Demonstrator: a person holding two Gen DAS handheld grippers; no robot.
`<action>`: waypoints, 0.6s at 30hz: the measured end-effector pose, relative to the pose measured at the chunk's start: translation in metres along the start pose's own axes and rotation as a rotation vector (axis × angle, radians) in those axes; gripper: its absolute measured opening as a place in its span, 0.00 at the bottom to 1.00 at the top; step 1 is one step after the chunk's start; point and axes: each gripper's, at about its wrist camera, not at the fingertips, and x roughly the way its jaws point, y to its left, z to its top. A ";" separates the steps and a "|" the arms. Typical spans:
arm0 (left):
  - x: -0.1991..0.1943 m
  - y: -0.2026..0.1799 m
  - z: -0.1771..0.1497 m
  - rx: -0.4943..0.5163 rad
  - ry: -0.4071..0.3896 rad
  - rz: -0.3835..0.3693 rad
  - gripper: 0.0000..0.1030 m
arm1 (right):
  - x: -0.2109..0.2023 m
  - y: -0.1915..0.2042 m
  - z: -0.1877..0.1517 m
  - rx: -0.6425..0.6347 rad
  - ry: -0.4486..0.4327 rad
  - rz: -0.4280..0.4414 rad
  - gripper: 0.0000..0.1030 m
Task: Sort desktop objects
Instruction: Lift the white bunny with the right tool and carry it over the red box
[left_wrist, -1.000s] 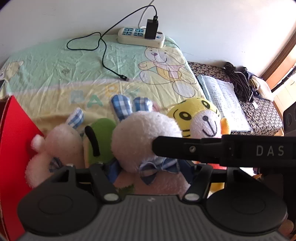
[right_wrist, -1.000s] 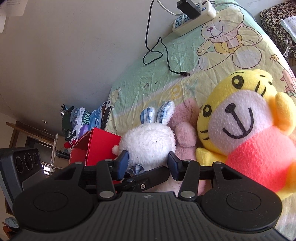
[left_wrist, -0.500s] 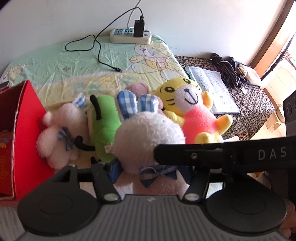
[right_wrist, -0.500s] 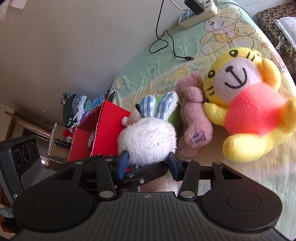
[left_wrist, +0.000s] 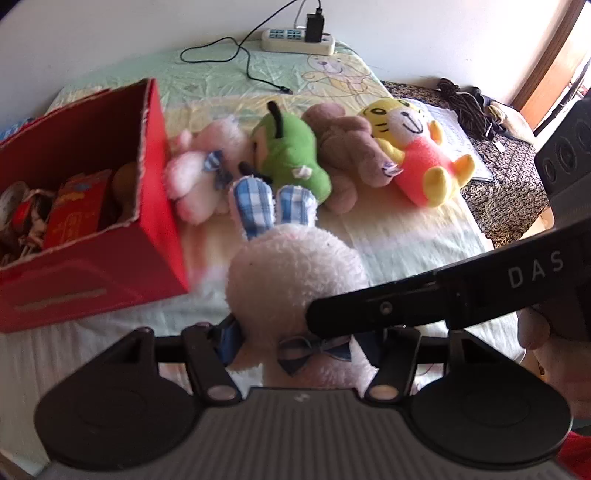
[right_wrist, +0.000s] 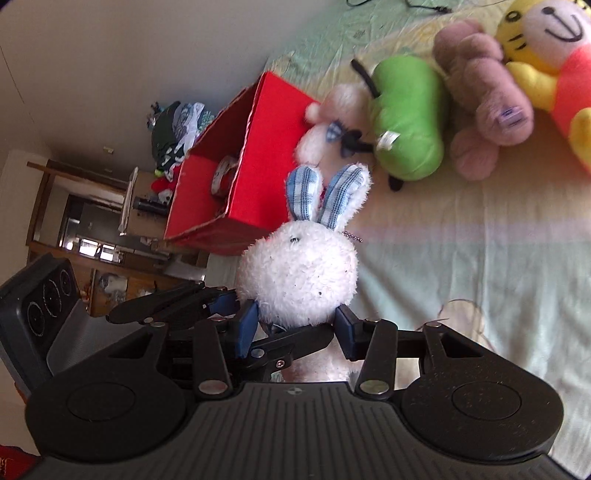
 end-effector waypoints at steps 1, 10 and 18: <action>-0.005 0.009 -0.006 -0.014 0.004 0.004 0.62 | 0.008 0.006 -0.001 -0.009 0.021 0.007 0.46; -0.068 0.092 -0.039 -0.049 -0.021 0.040 0.62 | 0.076 0.079 -0.002 -0.097 0.147 0.086 0.46; -0.134 0.163 -0.040 -0.026 -0.107 0.064 0.62 | 0.118 0.152 0.009 -0.189 0.145 0.157 0.46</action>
